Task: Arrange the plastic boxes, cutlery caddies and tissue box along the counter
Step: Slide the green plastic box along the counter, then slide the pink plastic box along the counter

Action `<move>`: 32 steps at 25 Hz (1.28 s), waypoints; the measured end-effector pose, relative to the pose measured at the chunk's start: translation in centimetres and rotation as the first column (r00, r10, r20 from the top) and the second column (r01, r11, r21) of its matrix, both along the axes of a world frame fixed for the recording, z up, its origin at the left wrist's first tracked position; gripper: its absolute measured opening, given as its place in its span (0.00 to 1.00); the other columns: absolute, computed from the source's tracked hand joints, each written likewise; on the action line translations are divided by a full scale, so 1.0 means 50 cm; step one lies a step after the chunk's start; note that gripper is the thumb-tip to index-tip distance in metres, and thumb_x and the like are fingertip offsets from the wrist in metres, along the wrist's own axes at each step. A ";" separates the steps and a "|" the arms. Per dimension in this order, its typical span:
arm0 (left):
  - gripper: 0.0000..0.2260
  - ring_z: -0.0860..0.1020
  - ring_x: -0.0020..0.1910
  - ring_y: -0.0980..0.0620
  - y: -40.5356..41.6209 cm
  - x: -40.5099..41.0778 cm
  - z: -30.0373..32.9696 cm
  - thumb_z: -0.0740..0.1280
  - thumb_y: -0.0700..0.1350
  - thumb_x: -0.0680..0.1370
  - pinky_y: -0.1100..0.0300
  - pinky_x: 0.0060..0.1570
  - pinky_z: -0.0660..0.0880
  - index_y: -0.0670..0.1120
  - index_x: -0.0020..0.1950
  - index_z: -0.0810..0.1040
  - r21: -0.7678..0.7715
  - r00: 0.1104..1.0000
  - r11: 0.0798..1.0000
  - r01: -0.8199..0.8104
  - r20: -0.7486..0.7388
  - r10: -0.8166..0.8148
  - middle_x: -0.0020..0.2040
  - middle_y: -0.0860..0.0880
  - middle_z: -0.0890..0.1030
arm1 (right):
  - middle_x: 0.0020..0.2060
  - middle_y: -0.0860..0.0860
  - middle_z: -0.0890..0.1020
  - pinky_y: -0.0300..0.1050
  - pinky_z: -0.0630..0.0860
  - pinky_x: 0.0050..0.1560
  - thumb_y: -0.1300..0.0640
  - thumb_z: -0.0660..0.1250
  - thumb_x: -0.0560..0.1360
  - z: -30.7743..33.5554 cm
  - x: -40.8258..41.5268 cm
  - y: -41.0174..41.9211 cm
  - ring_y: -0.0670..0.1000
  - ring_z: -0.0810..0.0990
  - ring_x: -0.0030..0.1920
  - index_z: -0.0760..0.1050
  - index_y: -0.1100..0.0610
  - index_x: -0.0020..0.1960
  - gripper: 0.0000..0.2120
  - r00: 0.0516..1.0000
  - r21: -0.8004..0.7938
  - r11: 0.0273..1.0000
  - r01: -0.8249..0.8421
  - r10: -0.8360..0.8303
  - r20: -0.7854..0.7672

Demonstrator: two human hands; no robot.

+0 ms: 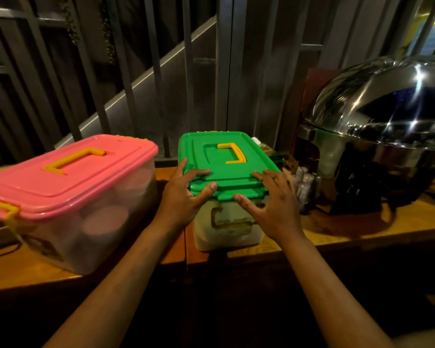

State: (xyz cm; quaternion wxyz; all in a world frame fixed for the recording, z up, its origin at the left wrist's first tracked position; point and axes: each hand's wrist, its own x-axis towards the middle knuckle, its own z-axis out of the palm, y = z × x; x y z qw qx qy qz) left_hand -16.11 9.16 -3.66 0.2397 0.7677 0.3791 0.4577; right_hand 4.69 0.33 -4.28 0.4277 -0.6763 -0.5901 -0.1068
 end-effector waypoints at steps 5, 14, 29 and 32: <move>0.22 0.65 0.74 0.52 0.006 0.003 -0.013 0.66 0.66 0.69 0.53 0.70 0.67 0.58 0.58 0.79 0.032 0.998 0.998 -0.057 -0.009 0.058 0.77 0.45 0.64 | 0.67 0.50 0.70 0.53 0.59 0.72 0.23 0.57 0.66 -0.008 0.003 -0.001 0.58 0.58 0.74 0.71 0.48 0.67 0.39 1.000 -0.035 0.999 0.012 -0.012 0.007; 0.21 0.71 0.68 0.47 -0.114 -0.079 -0.002 0.60 0.57 0.78 0.53 0.65 0.69 0.52 0.69 0.73 0.335 0.926 0.924 -0.185 -0.255 0.278 0.72 0.47 0.72 | 0.73 0.51 0.66 0.66 0.58 0.72 0.27 0.55 0.70 0.028 -0.055 -0.039 0.58 0.55 0.76 0.67 0.45 0.71 0.35 0.992 -0.076 0.995 0.060 -0.051 0.120; 0.16 0.78 0.59 0.44 0.097 -0.706 0.063 0.65 0.56 0.78 0.49 0.52 0.78 0.53 0.64 0.78 0.075 0.820 0.865 -0.497 -0.285 0.496 0.63 0.46 0.79 | 0.65 0.46 0.76 0.61 0.63 0.68 0.31 0.60 0.69 0.037 -0.755 0.125 0.53 0.70 0.67 0.76 0.43 0.62 0.27 0.944 -0.083 0.955 -0.285 0.294 0.150; 0.18 0.82 0.49 0.44 0.131 -0.718 0.061 0.67 0.57 0.74 0.49 0.39 0.82 0.55 0.63 0.78 -0.265 0.926 0.887 -0.377 -0.101 0.364 0.59 0.44 0.80 | 0.62 0.45 0.78 0.61 0.65 0.66 0.29 0.61 0.68 0.022 -0.763 0.139 0.52 0.72 0.65 0.78 0.42 0.60 0.27 0.968 -0.030 0.978 -0.205 0.207 0.144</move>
